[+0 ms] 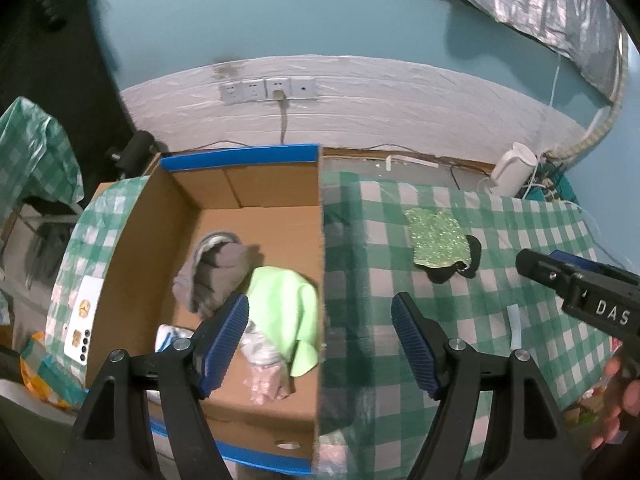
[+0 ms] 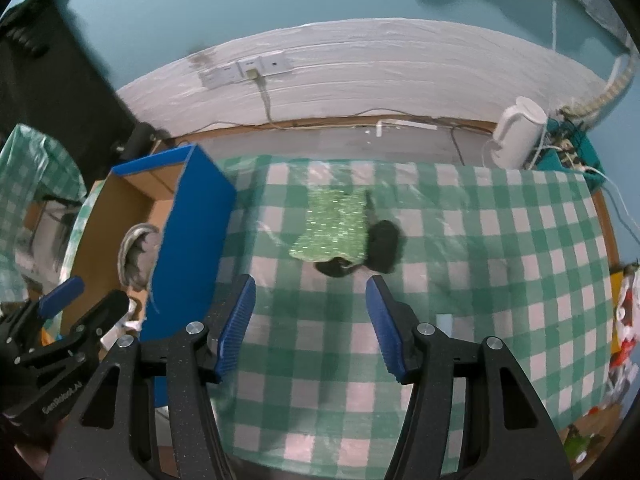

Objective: Organize soft objects
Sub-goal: 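Move both tools back over the green scrubber and white foam strip, then grasp the green glittery scrubber with the left tool while the right grasps the white foam strip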

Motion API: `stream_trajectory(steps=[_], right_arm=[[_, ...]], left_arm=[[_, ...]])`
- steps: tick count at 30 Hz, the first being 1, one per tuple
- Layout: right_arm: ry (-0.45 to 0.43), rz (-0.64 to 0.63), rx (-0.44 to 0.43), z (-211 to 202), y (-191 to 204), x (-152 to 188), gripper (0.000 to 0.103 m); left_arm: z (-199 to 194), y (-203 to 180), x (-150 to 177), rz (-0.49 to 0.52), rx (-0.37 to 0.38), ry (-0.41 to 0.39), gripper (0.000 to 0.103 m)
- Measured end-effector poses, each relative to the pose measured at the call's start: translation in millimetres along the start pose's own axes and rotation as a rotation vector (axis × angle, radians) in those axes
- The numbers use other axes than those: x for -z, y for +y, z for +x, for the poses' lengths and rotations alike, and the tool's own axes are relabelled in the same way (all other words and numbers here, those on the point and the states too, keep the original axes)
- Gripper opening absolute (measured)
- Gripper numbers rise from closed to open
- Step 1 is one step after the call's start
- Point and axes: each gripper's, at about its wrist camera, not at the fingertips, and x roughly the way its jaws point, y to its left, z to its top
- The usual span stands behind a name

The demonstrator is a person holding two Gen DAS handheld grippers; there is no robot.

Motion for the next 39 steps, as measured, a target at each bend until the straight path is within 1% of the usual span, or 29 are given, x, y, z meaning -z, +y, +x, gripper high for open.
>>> stream_trajectory(steps=[7, 16, 24, 29, 34, 39], right_arm=[[-0.009, 0.063, 0.018, -3.6, -36.3, 0.5, 0.060], [-0.001, 0.106, 0.037, 1.5, -63.5, 3.1, 0.060], [0.017, 0.133, 0.041, 11.8, -81.4, 5.4, 0.060], [0.034, 0.161, 0.048, 20.2, -92.5, 5.6, 0.060], [0.045, 0.176, 0.050, 25.1, -98.6, 7.7, 0.060], [0.058, 0.192, 0.051, 28.1, -103.1, 13.0, 0.060]], left_arm=[[13.8, -25.6, -3.9, 0.044, 0.009, 0.021, 0.076], [33.0, -59.3, -1.9, 0.110, 0.011, 0.048, 0.076], [57.0, -78.3, -3.6, 0.138, 0.015, 0.086, 0.076], [67.4, -89.8, -6.0, 0.162, 0.014, 0.088, 0.076], [82.4, -102.7, -8.6, 0.191, 0.046, 0.097, 0.076], [94.8, -109.5, -9.9, 0.209, 0.054, 0.092, 0.076]])
